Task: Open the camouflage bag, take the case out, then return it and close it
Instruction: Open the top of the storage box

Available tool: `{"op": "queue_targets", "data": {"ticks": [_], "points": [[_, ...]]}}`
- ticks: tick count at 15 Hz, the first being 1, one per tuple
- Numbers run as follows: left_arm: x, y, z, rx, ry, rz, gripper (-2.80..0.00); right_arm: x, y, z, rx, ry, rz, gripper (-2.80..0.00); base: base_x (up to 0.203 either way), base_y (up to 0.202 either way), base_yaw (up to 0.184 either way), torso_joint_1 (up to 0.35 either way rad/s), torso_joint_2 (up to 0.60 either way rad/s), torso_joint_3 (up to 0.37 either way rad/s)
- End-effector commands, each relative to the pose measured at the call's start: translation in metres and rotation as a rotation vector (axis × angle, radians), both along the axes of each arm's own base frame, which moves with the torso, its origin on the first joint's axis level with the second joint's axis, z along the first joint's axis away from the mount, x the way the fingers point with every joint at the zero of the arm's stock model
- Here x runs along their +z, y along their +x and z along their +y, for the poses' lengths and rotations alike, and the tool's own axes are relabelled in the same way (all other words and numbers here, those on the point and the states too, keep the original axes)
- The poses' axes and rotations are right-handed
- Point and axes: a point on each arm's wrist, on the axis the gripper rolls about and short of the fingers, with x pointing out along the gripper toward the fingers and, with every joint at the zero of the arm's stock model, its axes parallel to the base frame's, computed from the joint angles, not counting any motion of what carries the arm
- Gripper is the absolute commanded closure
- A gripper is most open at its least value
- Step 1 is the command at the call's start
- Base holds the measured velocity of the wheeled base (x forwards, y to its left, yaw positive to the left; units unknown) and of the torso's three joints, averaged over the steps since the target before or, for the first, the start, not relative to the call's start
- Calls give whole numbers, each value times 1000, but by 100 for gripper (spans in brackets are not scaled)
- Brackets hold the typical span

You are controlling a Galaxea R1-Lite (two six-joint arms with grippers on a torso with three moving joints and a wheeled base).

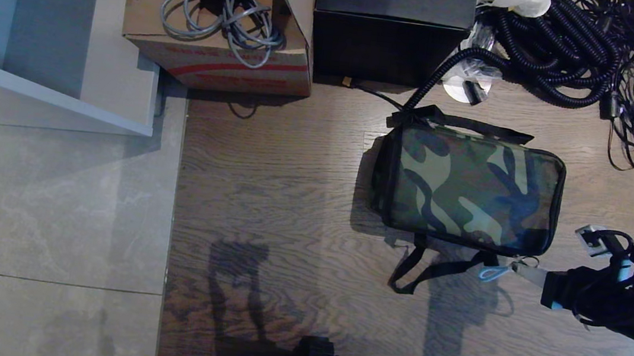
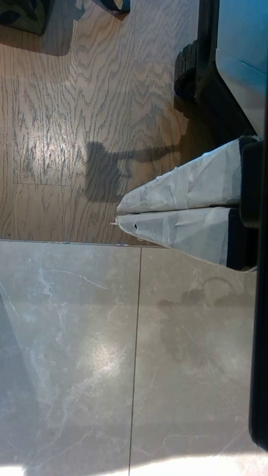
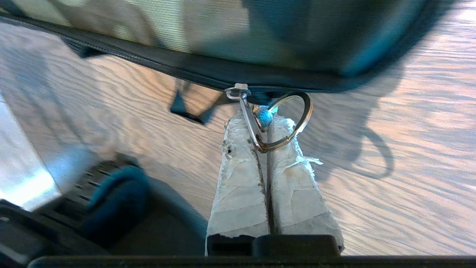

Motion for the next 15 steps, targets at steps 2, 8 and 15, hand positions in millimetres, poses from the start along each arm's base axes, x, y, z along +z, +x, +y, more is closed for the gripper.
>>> {"op": "queue_targets", "data": {"ticks": [2, 8, 15], "points": [[0, 0, 0, 0, -1, 0, 0, 2, -4, -9, -5, -43, 3, 0, 0, 0, 0, 0, 0, 0], [0, 0, 0, 0, -1, 0, 0, 6, -3, -27, -36, -81, 15, 0, 0, 0, 0, 0, 0, 0], [0, 0, 0, 0, -1, 0, 0, 11, 11, -42, -64, -86, -10, 0, 0, 0, 0, 0, 0, 0]]}}
